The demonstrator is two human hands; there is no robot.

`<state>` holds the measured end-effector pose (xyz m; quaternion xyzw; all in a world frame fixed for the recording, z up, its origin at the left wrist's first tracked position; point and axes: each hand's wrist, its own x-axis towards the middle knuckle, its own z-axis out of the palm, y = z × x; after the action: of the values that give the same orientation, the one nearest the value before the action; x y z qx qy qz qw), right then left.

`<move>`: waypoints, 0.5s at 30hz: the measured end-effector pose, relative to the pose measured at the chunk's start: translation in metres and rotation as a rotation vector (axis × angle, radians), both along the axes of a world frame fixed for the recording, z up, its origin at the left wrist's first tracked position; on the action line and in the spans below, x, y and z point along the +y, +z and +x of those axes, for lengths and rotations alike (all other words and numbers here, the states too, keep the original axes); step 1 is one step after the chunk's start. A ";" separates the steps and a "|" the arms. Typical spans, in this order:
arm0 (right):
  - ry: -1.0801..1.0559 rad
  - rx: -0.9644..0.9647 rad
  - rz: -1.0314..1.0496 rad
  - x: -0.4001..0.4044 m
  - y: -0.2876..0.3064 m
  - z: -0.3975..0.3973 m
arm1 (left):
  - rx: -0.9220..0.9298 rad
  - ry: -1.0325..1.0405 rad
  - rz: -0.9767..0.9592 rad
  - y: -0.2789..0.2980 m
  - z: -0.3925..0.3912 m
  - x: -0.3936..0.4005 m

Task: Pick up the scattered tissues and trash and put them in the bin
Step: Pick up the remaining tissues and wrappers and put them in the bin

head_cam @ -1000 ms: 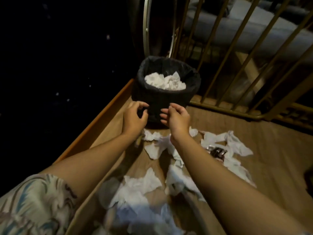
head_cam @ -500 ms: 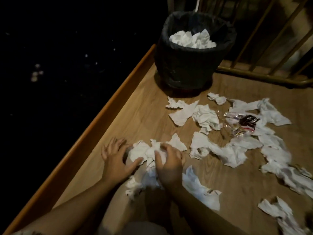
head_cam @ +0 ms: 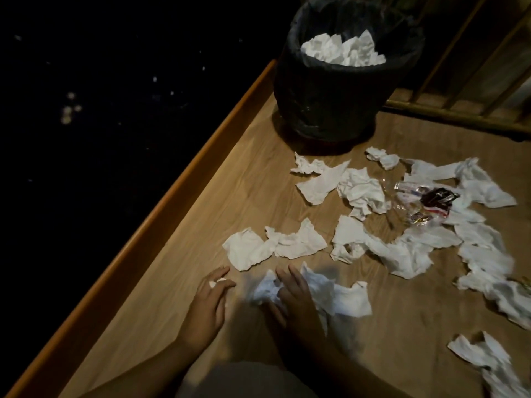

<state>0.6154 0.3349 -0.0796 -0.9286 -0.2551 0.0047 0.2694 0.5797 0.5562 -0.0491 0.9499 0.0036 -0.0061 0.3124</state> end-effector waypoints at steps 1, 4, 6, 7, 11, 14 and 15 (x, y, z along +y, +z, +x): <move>0.012 -0.029 0.073 -0.002 0.001 0.003 | -0.036 0.051 -0.054 0.001 0.004 0.001; -0.024 -0.033 0.284 -0.005 0.020 0.014 | -0.167 0.248 -0.218 0.010 0.030 -0.006; -0.065 -0.056 0.361 -0.005 0.034 0.023 | -0.184 0.305 -0.276 0.021 0.051 -0.017; -0.100 -0.062 0.407 -0.005 0.041 0.027 | -0.176 0.291 -0.268 0.025 0.060 -0.024; -0.219 -0.132 0.498 -0.023 0.049 0.030 | -0.141 0.113 -0.181 0.021 0.090 -0.048; -0.445 -0.213 0.387 -0.042 0.032 0.024 | -0.074 0.035 -0.065 0.010 0.102 -0.065; -0.540 -0.188 0.352 -0.046 0.027 0.020 | -0.047 0.033 0.005 0.008 0.104 -0.070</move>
<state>0.6355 0.2886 -0.0527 -0.8983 -0.0206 -0.1967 0.3924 0.6834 0.4864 -0.0412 0.9504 0.0120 0.0215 0.3101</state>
